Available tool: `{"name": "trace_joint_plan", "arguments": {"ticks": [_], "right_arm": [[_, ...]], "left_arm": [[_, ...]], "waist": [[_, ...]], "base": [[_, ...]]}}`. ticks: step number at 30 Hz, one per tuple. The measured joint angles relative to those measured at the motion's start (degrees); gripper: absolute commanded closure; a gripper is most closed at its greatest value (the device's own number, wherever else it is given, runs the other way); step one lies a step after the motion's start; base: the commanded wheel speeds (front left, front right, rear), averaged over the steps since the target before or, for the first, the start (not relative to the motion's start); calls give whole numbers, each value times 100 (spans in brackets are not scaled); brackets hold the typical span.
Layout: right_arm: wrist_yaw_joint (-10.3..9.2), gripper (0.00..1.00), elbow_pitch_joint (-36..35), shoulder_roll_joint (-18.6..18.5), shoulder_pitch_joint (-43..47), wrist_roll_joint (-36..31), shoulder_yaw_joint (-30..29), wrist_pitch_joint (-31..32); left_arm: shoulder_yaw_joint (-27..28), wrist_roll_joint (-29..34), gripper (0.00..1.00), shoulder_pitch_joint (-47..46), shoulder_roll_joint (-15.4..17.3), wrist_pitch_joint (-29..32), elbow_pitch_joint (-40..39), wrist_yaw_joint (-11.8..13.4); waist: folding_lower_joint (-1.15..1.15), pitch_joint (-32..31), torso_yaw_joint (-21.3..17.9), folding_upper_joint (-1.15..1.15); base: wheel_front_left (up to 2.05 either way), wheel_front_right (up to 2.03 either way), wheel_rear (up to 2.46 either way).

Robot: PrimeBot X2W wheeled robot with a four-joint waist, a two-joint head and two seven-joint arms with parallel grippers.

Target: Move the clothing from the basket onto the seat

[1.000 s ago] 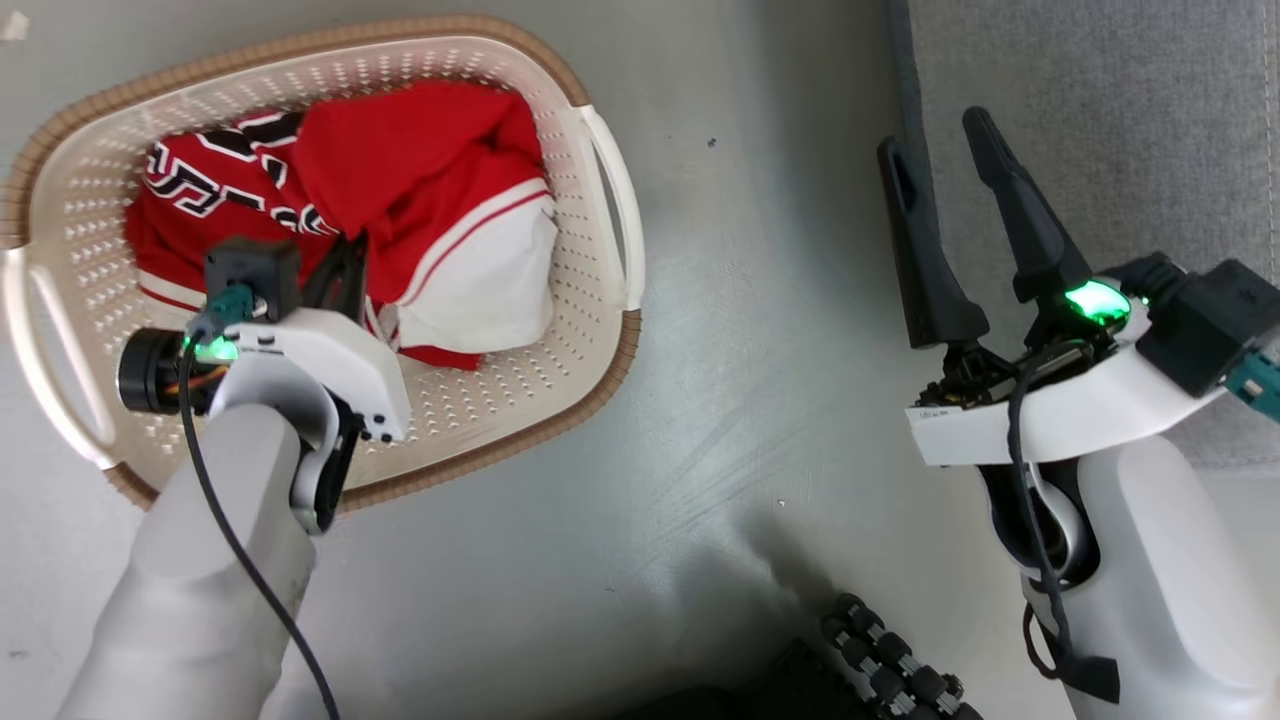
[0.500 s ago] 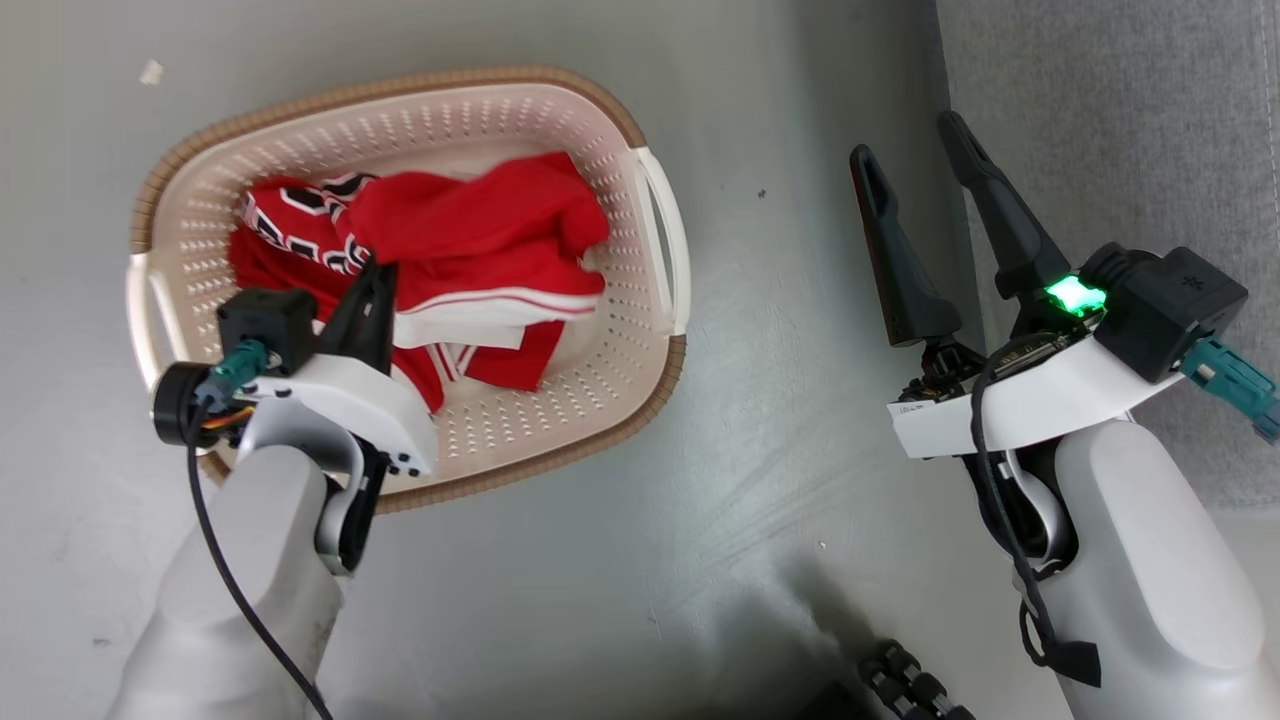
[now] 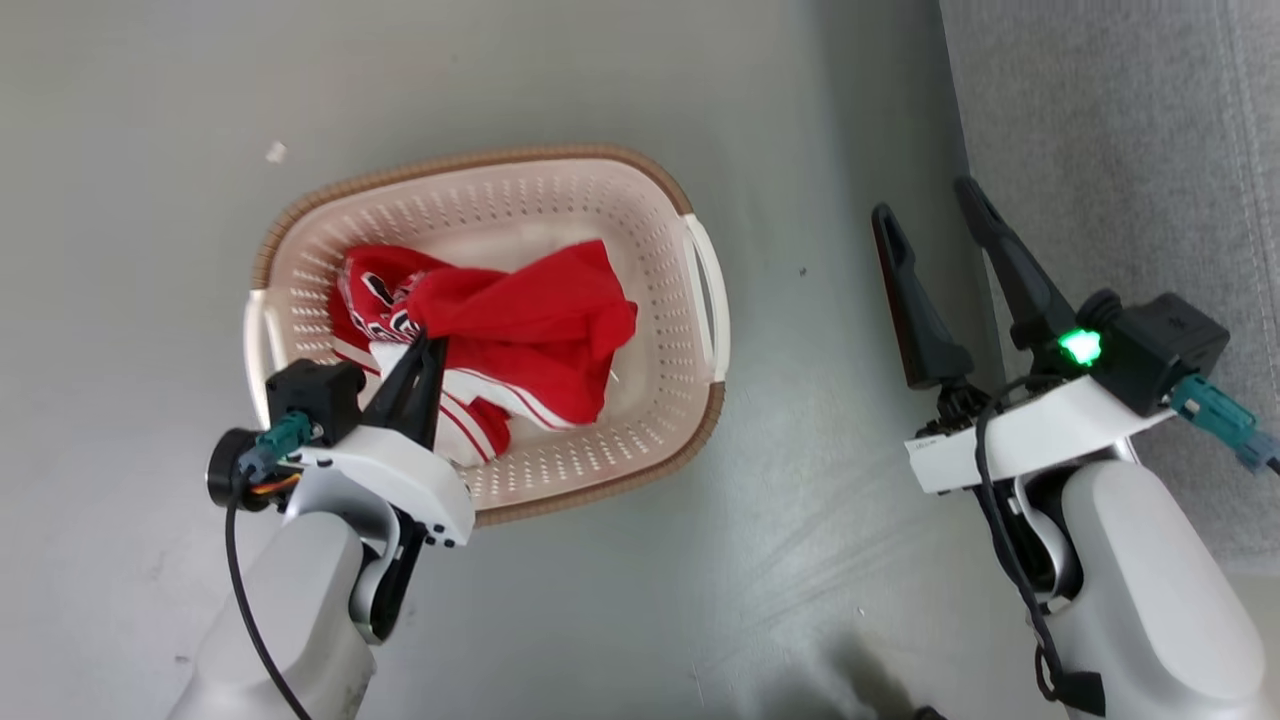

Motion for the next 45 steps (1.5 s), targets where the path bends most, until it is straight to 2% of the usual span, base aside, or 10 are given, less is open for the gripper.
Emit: {"name": "trace_joint_plan", "arguments": {"ticks": [19, 30, 39, 45], "right_arm": [[0, 0, 182, -3, 772, -198, -56, 0], [0, 0, 177, -24, 1082, -261, 770, 0], [0, 0, 234, -349, 1241, -325, 1569, 0], [0, 0, 235, -528, 1246, -325, 1806, 0]], "left_arm": [[-25, -256, 100, 727, -83, -130, -703, -97], [-33, -300, 100, 1117, -69, -127, -1222, -71], [-105, -288, 100, 1347, 96, 131, -1745, 41], [-187, -246, 100, 1462, 185, 339, -2084, 91]], "waist": [[0, -1386, 514, 0], [0, -2183, 777, 0], [0, -2818, 968, 0], [0, -3139, 1066, 0]], "base": [[0, 0, 0], [0, 0, 0], [0, 0, 0], [0, 0, 0]]}}
